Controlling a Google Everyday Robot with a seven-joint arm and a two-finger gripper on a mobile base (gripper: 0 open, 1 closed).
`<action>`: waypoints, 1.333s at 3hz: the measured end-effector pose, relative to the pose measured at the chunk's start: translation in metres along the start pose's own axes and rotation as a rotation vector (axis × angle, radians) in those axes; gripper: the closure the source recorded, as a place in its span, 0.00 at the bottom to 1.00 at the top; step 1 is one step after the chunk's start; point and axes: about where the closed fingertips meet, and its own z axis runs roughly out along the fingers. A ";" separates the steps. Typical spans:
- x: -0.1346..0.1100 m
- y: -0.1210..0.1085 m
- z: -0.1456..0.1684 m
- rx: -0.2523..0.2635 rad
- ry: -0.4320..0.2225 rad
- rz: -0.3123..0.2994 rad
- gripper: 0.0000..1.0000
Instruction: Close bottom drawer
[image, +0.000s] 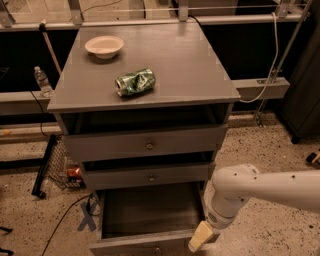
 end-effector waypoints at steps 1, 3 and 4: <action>0.000 0.000 0.000 0.000 0.000 0.000 0.00; -0.004 -0.031 0.054 -0.030 0.018 0.081 0.00; -0.003 -0.043 0.110 -0.065 0.055 0.160 0.00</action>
Offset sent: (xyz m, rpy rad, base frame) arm 0.0111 -0.0092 -0.0538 -0.0132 0.0308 -0.0550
